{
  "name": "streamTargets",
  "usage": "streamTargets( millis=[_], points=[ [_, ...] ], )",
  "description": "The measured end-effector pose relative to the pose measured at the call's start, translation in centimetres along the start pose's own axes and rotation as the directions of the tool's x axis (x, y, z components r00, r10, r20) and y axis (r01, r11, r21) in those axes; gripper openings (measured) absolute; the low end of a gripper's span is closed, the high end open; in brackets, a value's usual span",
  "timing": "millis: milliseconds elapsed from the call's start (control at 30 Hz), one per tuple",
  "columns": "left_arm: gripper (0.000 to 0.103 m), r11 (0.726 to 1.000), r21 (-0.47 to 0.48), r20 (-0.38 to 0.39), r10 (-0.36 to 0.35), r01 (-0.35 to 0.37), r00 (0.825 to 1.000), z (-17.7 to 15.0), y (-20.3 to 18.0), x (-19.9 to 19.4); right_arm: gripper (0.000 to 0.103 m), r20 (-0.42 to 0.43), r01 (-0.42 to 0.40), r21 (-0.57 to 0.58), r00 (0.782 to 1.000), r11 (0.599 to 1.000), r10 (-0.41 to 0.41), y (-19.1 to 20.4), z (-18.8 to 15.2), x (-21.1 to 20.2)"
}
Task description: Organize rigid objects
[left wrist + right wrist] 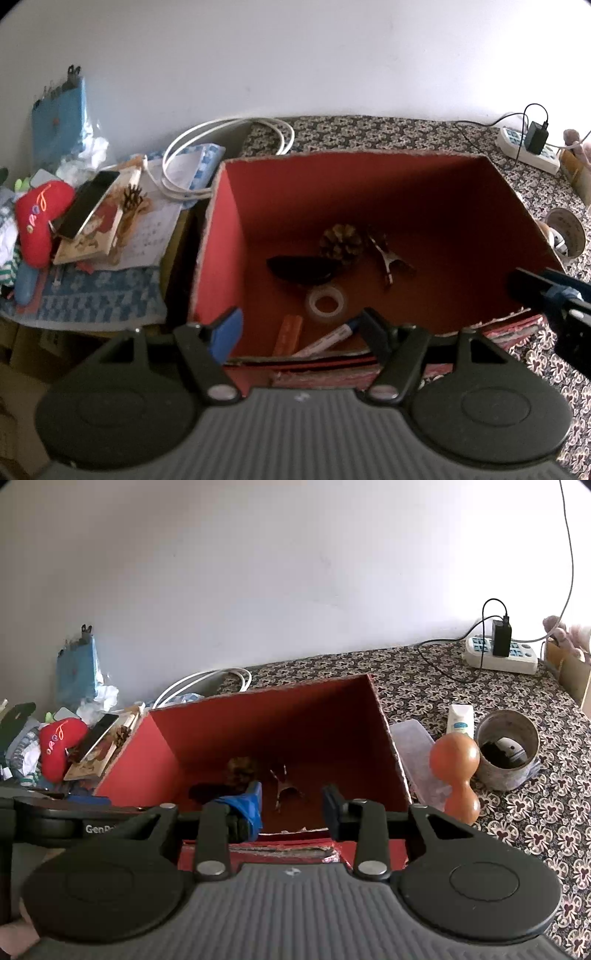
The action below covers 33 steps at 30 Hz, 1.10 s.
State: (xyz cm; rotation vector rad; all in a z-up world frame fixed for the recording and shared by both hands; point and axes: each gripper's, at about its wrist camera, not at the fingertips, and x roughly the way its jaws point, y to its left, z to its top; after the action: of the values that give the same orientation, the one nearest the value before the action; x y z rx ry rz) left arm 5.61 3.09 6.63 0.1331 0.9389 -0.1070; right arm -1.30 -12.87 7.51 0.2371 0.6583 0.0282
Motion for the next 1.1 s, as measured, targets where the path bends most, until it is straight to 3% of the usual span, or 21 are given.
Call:
streamTargets(
  millis=[1100],
  points=[
    [0.072, 1.0, -0.006, -0.014, -0.01, 0.01, 1.0, 0.15, 0.08, 0.95, 0.018, -0.011, -0.033, 0.024, 0.999, 0.999, 0.033, -0.29, -0.13, 0.53]
  ],
)
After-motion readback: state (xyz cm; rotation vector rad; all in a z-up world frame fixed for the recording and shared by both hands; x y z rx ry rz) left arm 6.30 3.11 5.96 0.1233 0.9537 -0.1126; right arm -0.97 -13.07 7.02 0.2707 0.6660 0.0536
